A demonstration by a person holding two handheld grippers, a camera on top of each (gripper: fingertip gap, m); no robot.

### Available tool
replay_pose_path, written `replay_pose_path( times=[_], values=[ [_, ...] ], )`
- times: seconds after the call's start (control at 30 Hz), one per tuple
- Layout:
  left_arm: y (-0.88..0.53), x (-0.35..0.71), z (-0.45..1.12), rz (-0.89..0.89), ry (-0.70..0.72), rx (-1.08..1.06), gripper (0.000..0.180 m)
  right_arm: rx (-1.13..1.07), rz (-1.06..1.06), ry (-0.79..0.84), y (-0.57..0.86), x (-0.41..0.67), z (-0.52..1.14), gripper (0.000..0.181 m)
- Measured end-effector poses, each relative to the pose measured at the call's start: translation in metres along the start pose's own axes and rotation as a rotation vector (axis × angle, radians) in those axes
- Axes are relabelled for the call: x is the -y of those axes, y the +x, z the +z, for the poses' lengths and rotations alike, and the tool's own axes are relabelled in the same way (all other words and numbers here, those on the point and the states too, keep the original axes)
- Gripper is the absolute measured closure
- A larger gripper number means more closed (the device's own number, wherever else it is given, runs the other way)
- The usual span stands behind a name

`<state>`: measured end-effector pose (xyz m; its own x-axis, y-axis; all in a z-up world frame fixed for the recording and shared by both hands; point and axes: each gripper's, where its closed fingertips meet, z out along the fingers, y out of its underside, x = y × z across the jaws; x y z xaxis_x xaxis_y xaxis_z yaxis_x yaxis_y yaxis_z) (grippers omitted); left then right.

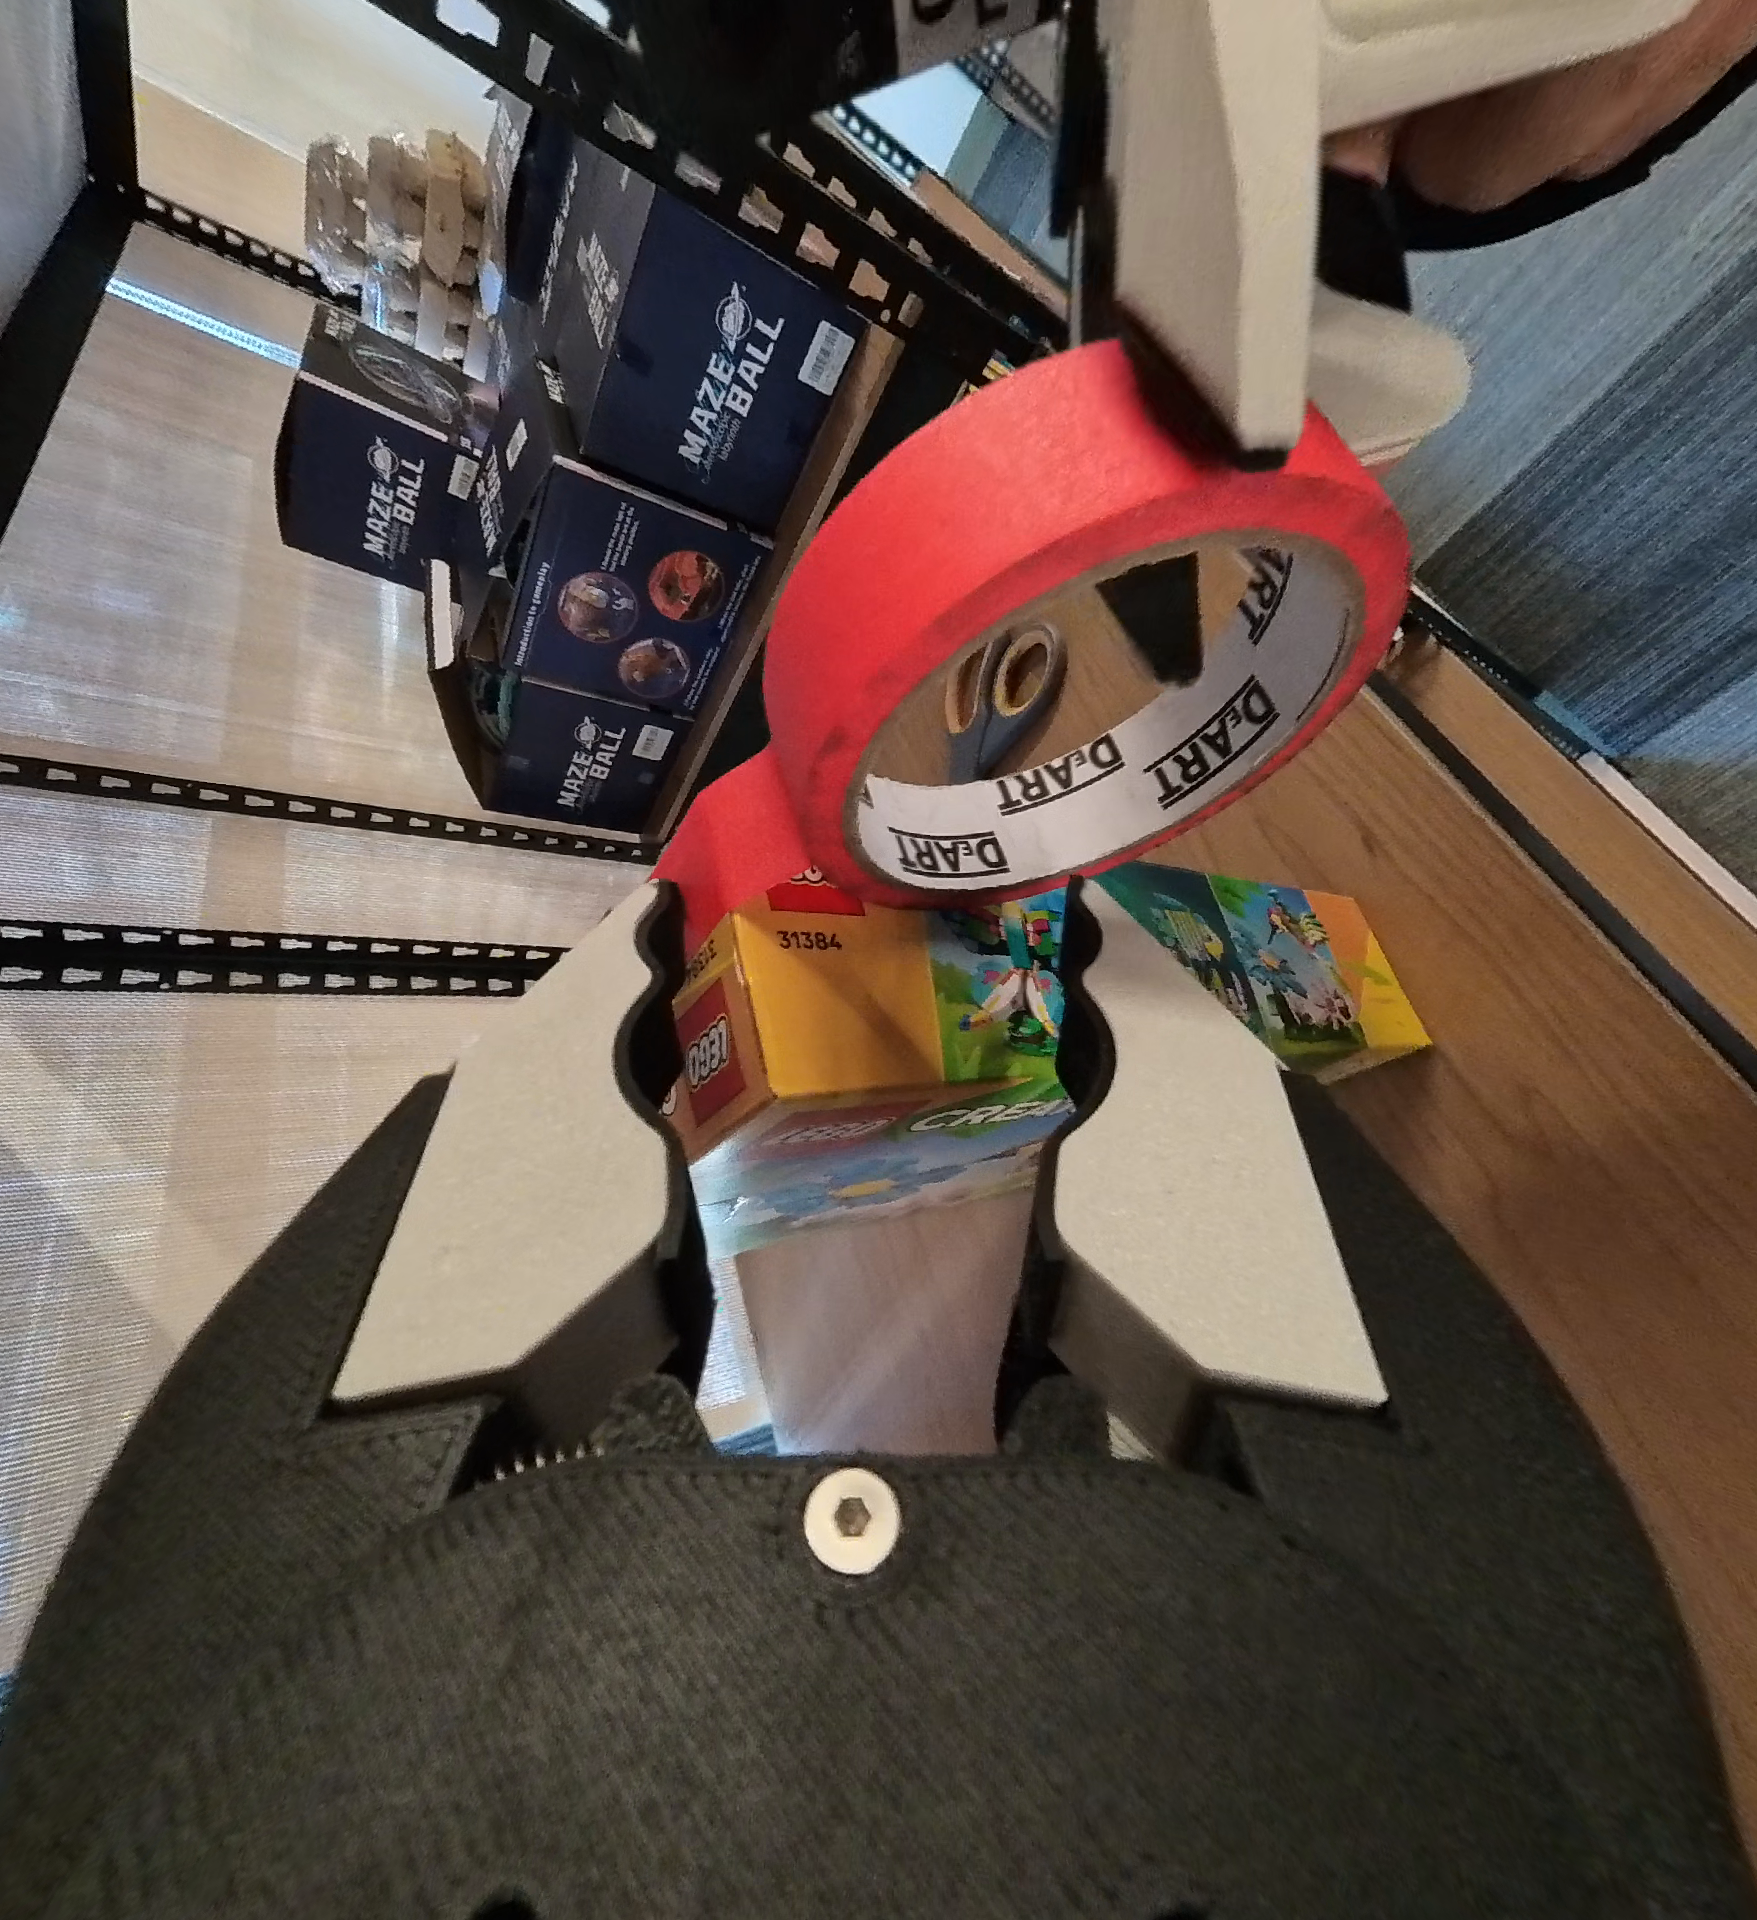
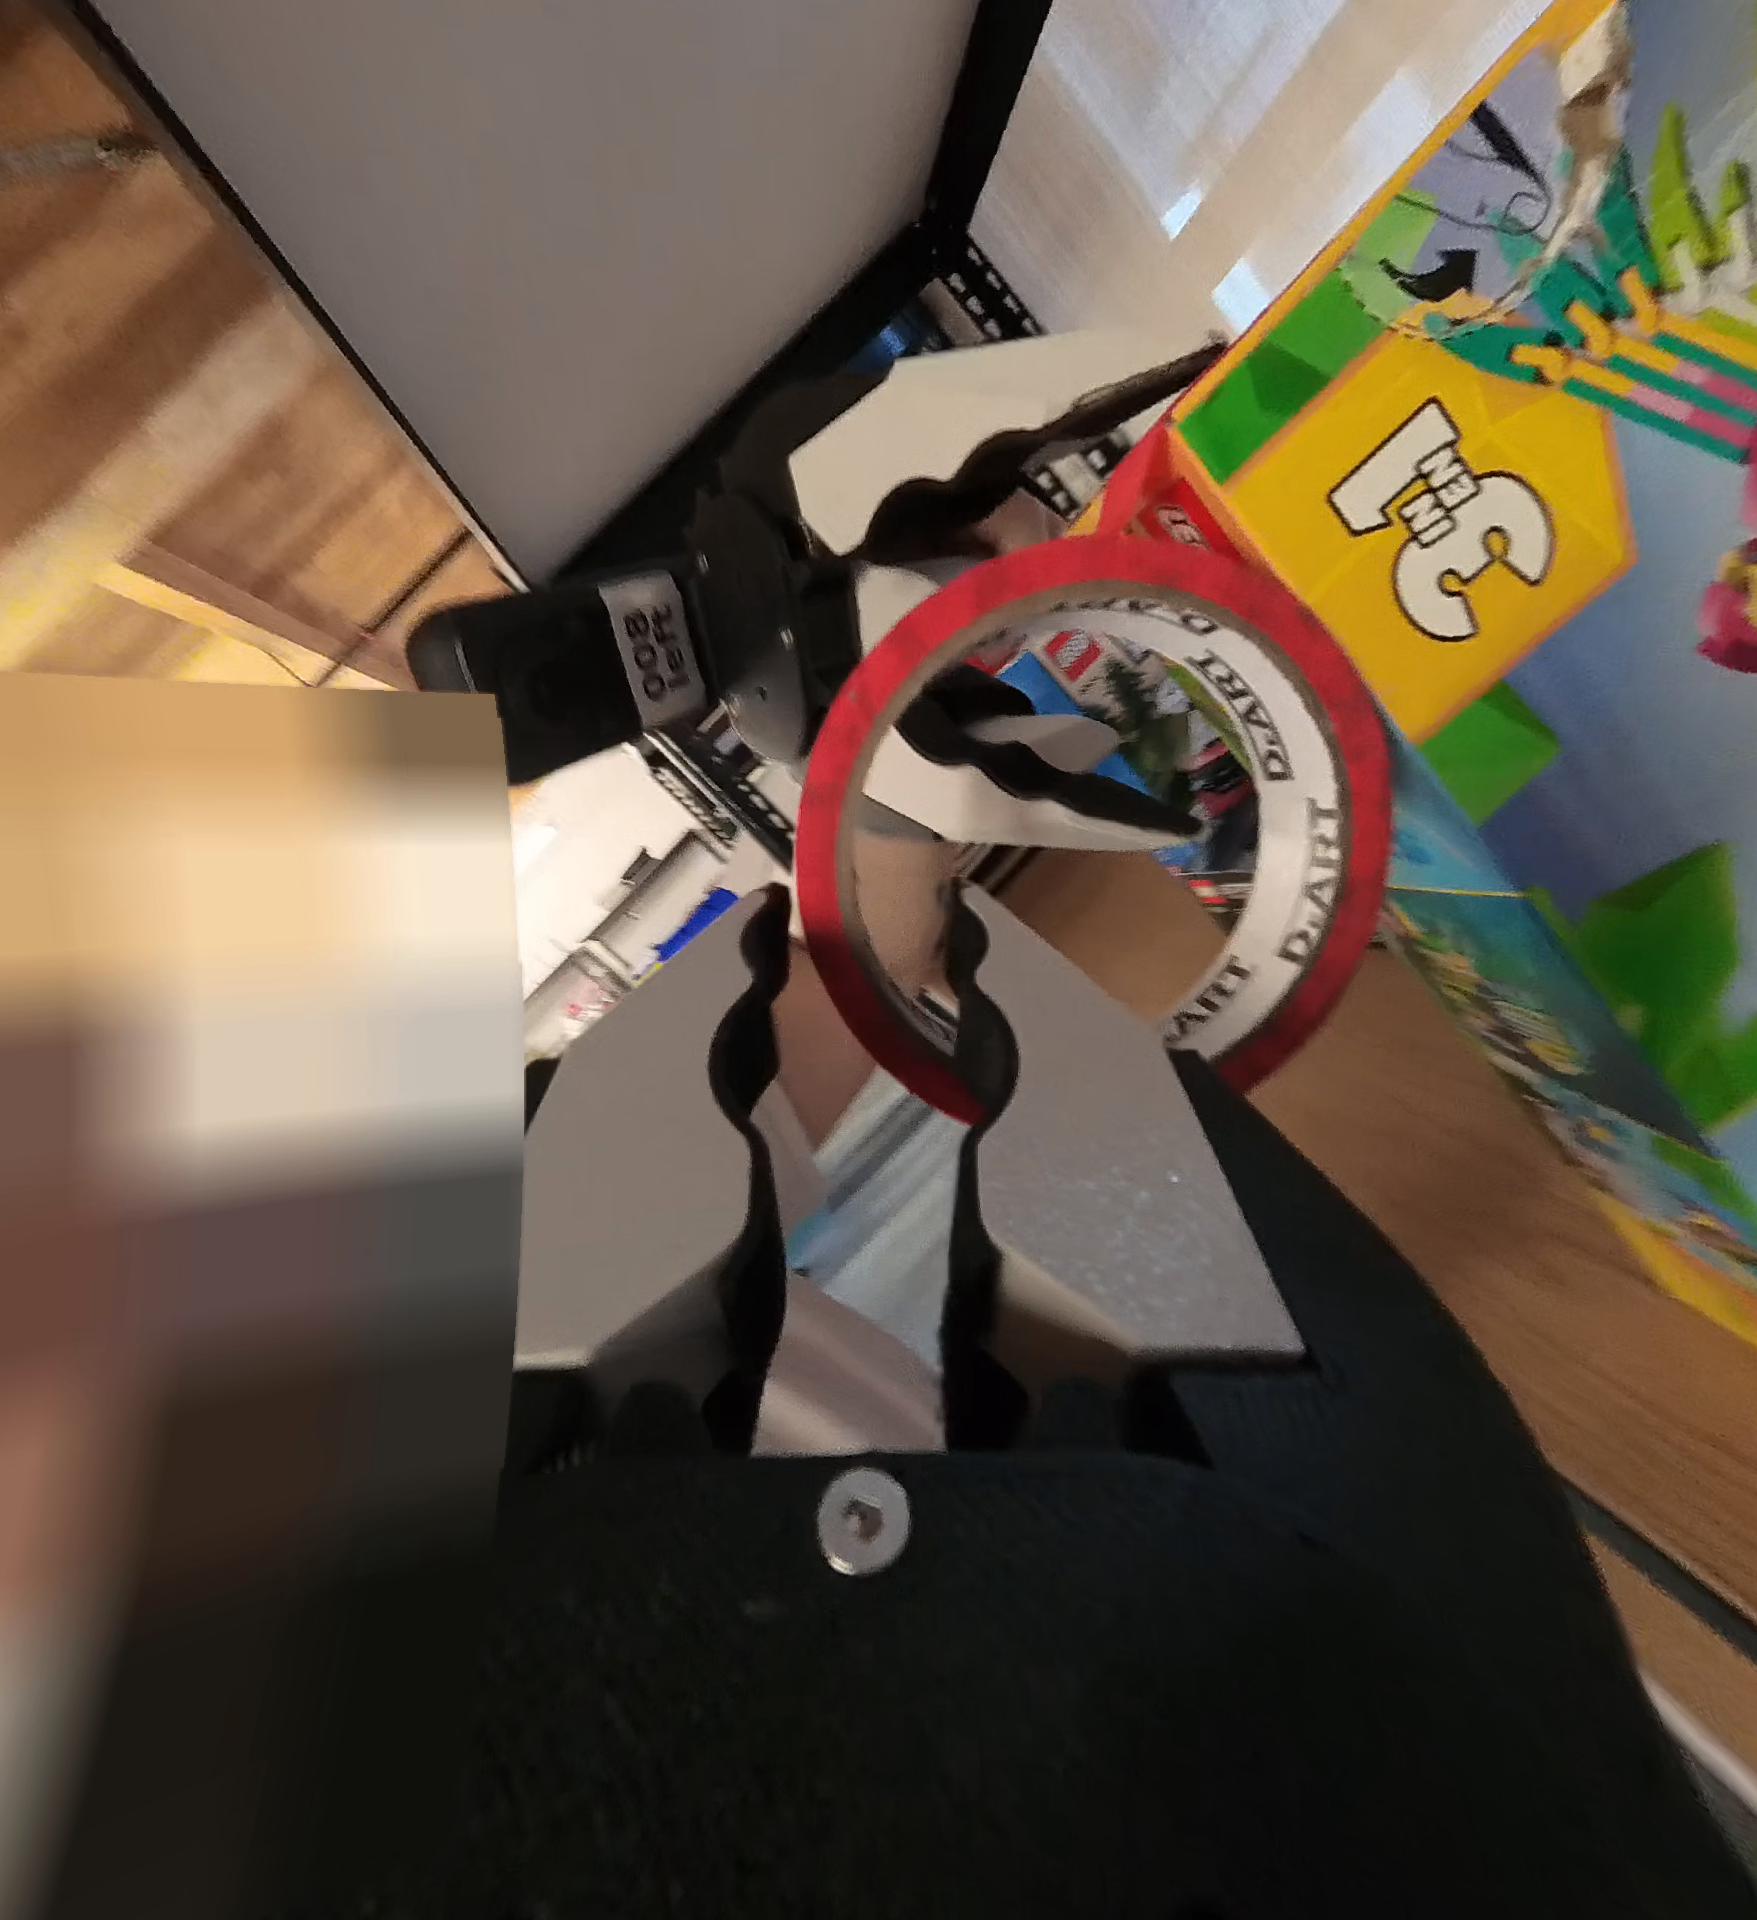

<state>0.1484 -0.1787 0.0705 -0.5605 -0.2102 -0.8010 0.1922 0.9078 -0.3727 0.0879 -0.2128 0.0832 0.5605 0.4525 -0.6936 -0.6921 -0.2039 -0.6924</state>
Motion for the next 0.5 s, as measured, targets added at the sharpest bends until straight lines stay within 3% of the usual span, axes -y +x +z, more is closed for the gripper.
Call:
replay_pose_path(
  times=[0.13,0.23,0.37,0.5],
  values=[
    [0.0,-0.001,-0.001,0.015,-0.001,0.002,0.108,0.023,-0.114,-0.029,-0.005,-0.01,-0.004,0.151],
    [0.001,-0.001,0.0,0.021,0.003,0.003,0.106,0.022,-0.328,-0.064,-0.002,-0.019,-0.003,0.149],
    [0.001,-0.001,0.001,0.026,0.001,0.001,0.106,-0.041,-0.588,-0.059,0.01,-0.019,-0.005,0.165],
    [0.001,-0.001,0.002,0.037,-0.005,0.016,0.107,0.045,-0.252,-0.104,0.006,-0.023,-0.001,0.167]
  ],
)
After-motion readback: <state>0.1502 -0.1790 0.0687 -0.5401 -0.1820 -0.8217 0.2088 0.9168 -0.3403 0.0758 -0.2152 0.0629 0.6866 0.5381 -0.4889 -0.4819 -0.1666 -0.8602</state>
